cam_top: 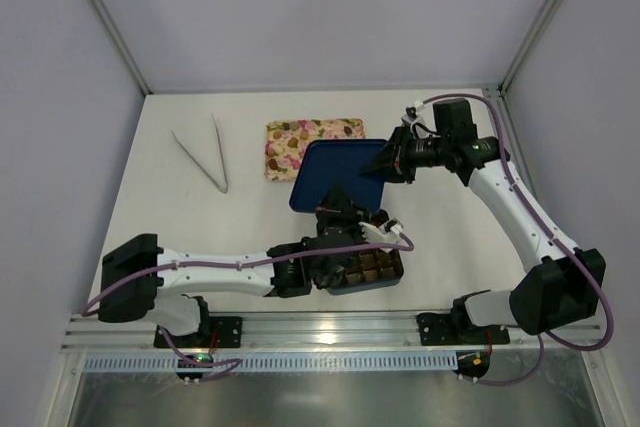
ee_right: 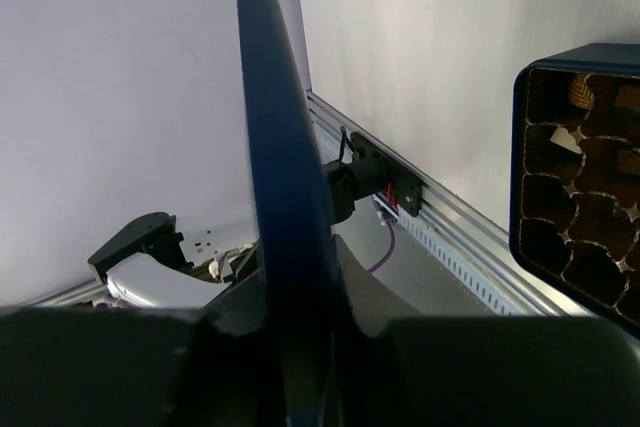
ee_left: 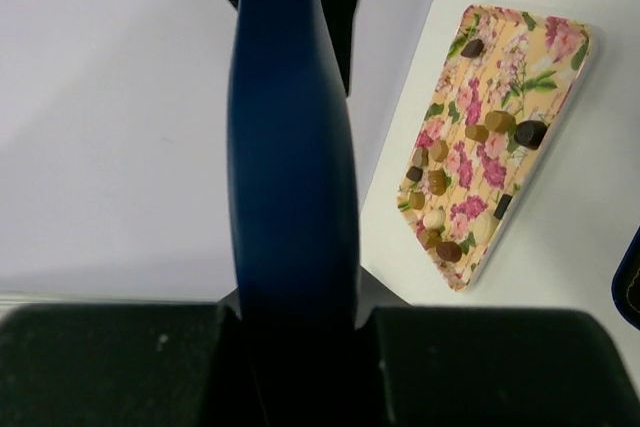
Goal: Pack the chocolate
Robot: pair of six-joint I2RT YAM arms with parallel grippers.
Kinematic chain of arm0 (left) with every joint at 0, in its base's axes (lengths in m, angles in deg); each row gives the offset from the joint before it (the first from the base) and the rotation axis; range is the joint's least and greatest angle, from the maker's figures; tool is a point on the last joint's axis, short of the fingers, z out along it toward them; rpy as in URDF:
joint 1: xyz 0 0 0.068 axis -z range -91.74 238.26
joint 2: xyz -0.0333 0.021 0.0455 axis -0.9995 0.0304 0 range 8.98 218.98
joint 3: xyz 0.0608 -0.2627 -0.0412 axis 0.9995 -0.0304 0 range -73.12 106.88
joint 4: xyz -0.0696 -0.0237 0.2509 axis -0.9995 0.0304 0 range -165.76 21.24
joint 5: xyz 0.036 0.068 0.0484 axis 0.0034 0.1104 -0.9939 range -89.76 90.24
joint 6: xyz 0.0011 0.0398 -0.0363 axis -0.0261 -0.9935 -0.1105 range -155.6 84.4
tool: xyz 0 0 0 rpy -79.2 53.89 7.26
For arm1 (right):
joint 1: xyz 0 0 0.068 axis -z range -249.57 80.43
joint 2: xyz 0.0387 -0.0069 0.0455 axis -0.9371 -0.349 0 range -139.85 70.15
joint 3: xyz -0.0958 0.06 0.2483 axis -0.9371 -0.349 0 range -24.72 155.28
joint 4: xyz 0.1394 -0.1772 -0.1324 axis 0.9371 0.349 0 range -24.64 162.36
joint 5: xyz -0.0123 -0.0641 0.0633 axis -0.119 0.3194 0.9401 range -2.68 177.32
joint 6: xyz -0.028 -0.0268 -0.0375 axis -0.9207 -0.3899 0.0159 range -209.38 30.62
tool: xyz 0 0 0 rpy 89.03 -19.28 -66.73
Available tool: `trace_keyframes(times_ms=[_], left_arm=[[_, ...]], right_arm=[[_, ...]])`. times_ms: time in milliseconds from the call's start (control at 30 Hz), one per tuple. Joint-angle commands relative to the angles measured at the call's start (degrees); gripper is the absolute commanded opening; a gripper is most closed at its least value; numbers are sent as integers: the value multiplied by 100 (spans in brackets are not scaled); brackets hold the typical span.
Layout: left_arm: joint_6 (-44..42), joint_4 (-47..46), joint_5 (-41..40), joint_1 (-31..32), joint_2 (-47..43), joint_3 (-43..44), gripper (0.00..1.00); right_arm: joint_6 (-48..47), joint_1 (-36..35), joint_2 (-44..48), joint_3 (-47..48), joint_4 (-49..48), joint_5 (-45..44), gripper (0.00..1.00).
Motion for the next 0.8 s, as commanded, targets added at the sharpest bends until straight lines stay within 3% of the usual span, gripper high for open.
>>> trace_keyframes(times_ms=[0,133,400,567,767], left_arm=[[-46,-684,-43,-30,-87,95,0],[541,87,1,-21,-166,393,0],[3464,3312,633,41,-350,1412,0],[4944,4956,1388,23,-368,2142,0],[6860,5803,3021,-398,-797,2653,0]], right_arm=[[-112,-27,217,-16,-53,164,28],[-454,-27,226,228,-26,-152,64],[-965,26,594,617,-535,-1600,95],[-1158,87,981,617,-772,-2665,100],[-1448,167,1798,537,-598,-4141,100]])
